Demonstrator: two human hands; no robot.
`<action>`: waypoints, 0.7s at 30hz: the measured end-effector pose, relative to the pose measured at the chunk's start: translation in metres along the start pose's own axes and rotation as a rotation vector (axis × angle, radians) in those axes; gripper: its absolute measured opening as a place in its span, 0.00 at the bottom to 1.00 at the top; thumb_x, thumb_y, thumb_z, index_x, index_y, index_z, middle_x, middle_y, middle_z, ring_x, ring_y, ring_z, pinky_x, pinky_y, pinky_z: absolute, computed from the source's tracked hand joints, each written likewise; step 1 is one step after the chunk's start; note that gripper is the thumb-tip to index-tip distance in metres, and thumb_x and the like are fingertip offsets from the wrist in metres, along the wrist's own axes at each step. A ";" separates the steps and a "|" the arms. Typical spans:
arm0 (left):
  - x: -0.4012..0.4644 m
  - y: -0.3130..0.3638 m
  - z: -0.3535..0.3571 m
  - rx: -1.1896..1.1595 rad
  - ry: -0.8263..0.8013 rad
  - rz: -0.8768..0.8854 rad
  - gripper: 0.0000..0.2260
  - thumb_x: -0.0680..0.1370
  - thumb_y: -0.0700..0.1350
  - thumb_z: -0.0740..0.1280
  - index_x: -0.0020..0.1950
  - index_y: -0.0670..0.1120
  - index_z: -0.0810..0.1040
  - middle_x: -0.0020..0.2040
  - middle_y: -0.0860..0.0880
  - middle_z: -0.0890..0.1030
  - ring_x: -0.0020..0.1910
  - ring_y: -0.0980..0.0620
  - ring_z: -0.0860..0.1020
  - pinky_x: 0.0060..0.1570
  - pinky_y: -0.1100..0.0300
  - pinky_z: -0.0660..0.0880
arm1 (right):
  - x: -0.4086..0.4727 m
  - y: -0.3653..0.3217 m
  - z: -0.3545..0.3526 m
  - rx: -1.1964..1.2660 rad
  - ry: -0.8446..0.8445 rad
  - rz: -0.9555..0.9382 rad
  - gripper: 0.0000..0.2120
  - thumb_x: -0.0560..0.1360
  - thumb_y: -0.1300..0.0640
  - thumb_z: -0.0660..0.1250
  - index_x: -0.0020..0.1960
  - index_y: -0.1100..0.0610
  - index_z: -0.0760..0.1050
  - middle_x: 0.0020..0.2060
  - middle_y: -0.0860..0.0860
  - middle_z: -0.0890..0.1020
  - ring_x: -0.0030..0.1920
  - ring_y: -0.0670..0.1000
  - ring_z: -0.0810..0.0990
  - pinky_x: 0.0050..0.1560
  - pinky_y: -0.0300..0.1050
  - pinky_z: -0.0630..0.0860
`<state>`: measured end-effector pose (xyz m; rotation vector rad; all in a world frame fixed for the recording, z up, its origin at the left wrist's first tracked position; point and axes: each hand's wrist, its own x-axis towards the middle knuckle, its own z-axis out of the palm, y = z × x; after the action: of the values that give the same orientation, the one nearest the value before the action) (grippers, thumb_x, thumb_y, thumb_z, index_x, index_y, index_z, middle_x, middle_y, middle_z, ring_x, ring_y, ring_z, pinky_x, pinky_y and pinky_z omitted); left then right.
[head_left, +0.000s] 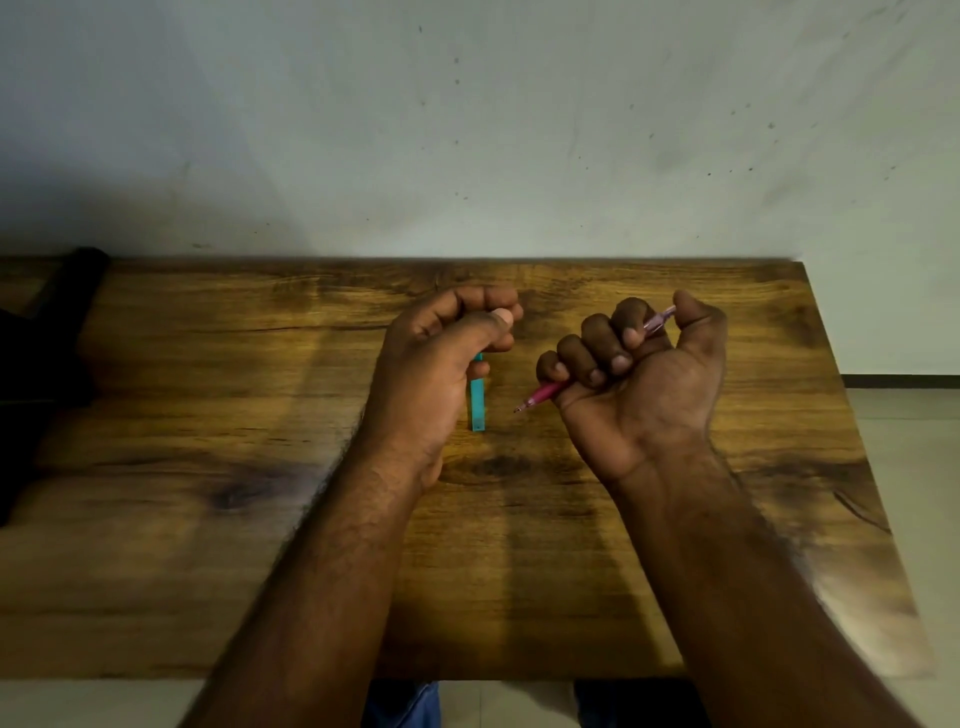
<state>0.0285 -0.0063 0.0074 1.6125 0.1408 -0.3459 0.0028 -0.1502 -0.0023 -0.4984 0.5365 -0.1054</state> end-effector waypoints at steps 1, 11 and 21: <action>0.000 0.000 0.000 -0.002 0.000 0.001 0.08 0.81 0.43 0.67 0.56 0.51 0.85 0.54 0.53 0.89 0.55 0.49 0.85 0.57 0.47 0.77 | 0.000 0.000 0.000 0.000 0.006 0.004 0.24 0.80 0.41 0.53 0.31 0.55 0.62 0.24 0.49 0.58 0.28 0.50 0.55 0.33 0.45 0.63; 0.000 -0.001 -0.001 -0.001 -0.012 0.008 0.11 0.78 0.48 0.67 0.57 0.51 0.85 0.54 0.54 0.89 0.55 0.51 0.86 0.56 0.49 0.77 | 0.001 0.002 -0.001 -0.011 0.013 0.006 0.24 0.80 0.42 0.54 0.31 0.54 0.63 0.24 0.49 0.58 0.27 0.49 0.55 0.33 0.44 0.63; 0.001 -0.001 0.000 -0.013 0.005 -0.016 0.08 0.82 0.44 0.67 0.56 0.51 0.85 0.53 0.53 0.89 0.56 0.49 0.86 0.57 0.47 0.77 | 0.002 0.003 -0.001 -0.017 0.039 -0.015 0.23 0.80 0.44 0.54 0.30 0.54 0.63 0.23 0.48 0.58 0.25 0.49 0.54 0.31 0.43 0.63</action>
<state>0.0291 -0.0065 0.0063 1.5997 0.1594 -0.3530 0.0041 -0.1482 -0.0058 -0.5177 0.5722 -0.1250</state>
